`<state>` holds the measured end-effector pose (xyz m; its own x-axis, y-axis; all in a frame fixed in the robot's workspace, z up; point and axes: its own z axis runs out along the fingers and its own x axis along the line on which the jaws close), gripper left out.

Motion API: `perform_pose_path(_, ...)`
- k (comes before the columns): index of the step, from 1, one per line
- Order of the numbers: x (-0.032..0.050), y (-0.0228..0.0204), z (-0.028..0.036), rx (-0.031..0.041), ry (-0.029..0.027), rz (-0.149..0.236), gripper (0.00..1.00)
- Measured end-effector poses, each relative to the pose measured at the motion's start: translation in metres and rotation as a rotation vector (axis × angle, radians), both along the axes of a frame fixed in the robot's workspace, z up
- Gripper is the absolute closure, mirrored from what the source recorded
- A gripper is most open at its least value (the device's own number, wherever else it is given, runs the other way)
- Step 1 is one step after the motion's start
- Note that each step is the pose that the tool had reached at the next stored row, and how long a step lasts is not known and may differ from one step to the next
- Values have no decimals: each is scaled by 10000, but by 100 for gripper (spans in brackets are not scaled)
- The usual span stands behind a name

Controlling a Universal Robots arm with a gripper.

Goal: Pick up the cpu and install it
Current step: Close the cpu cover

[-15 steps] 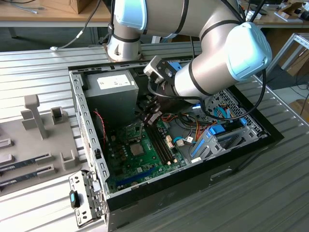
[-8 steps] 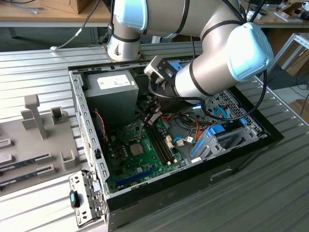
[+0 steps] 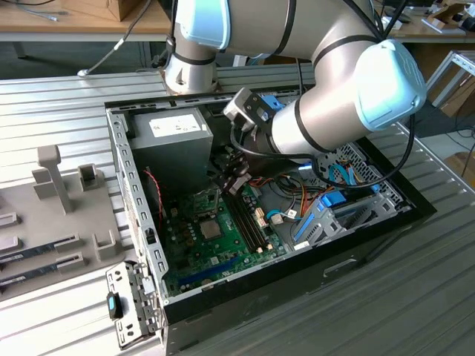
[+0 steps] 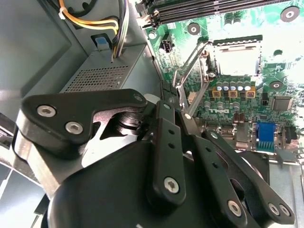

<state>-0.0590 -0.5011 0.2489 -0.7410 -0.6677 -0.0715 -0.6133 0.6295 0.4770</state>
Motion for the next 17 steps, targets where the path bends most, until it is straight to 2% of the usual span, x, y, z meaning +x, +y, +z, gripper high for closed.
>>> perform_pose_path(8,0,-40,0,119,0,0,89)
perform_pose_path(17,0,-63,16,310,0,0,89)
